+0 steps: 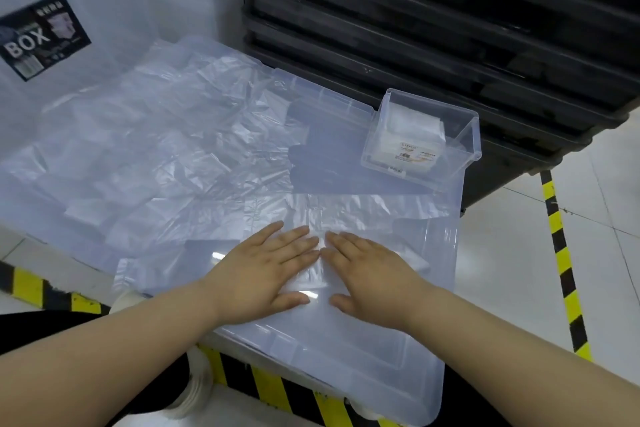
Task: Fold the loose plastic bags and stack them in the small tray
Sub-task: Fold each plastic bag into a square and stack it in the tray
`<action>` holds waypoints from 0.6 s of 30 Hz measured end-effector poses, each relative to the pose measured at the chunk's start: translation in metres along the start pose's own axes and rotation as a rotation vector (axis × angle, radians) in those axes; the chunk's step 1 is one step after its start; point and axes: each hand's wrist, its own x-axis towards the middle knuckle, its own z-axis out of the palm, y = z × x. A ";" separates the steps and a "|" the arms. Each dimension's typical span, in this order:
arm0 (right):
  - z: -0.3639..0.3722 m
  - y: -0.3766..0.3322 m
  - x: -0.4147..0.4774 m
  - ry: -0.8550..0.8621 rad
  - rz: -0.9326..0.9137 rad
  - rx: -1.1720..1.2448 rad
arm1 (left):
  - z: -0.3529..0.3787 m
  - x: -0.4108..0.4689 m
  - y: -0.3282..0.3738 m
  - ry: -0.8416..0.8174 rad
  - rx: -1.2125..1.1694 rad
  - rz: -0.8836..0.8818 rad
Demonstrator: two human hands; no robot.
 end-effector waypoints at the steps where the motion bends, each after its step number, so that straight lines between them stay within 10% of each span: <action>1: 0.003 -0.001 -0.002 -0.002 0.010 -0.010 | -0.004 0.000 0.001 -0.014 -0.005 0.000; 18: 0.013 0.005 0.003 0.200 0.101 -0.092 | -0.020 0.006 0.000 0.034 -0.123 -0.033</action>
